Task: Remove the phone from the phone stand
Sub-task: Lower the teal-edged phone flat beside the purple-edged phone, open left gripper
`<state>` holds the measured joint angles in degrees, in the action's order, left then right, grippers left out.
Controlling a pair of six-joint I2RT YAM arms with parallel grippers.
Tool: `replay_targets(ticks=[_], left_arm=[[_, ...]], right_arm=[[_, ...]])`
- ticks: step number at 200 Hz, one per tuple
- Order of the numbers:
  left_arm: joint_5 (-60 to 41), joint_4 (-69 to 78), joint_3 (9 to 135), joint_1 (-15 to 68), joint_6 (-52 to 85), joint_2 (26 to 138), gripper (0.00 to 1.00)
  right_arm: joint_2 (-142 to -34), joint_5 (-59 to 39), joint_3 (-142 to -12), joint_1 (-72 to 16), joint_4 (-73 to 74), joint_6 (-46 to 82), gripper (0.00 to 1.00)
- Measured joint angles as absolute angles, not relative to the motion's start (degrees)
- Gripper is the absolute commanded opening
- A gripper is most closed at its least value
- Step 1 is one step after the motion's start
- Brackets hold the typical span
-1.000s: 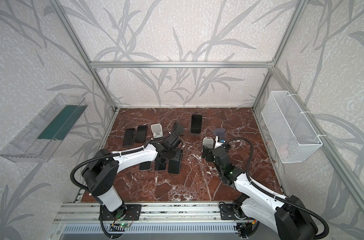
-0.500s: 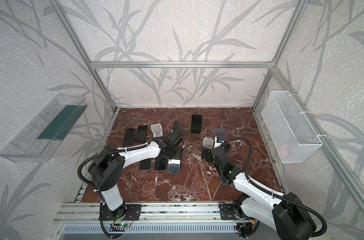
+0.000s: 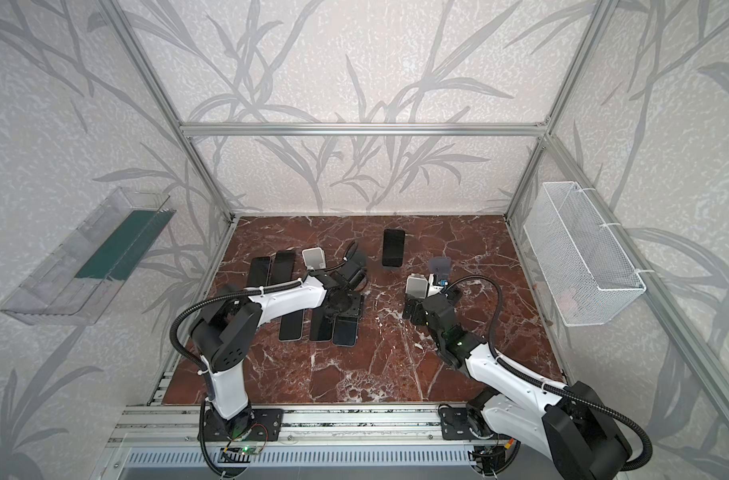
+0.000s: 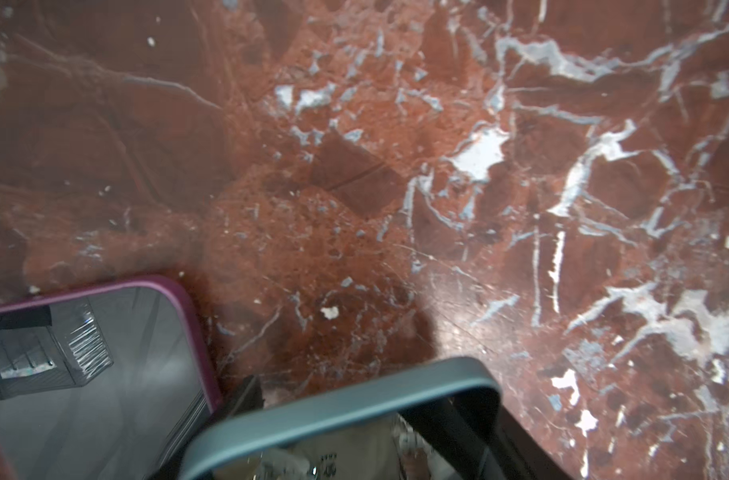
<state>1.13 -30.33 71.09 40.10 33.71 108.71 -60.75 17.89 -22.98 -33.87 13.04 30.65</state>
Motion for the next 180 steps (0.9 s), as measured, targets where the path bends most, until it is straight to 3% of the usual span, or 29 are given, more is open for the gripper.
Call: replay_targets(ticks=[91,180], left_arm=[[-0.9,-30.1,72.9,39.7,36.5,110.7,0.53],[-1.6,-28.7,73.0,39.7,37.6,110.9,0.6]], right_arm=[[-61.1,17.9,-23.0,-33.9,13.0,30.7,0.94],[-60.8,17.9,-23.0,-33.9,13.0,30.7,0.94]])
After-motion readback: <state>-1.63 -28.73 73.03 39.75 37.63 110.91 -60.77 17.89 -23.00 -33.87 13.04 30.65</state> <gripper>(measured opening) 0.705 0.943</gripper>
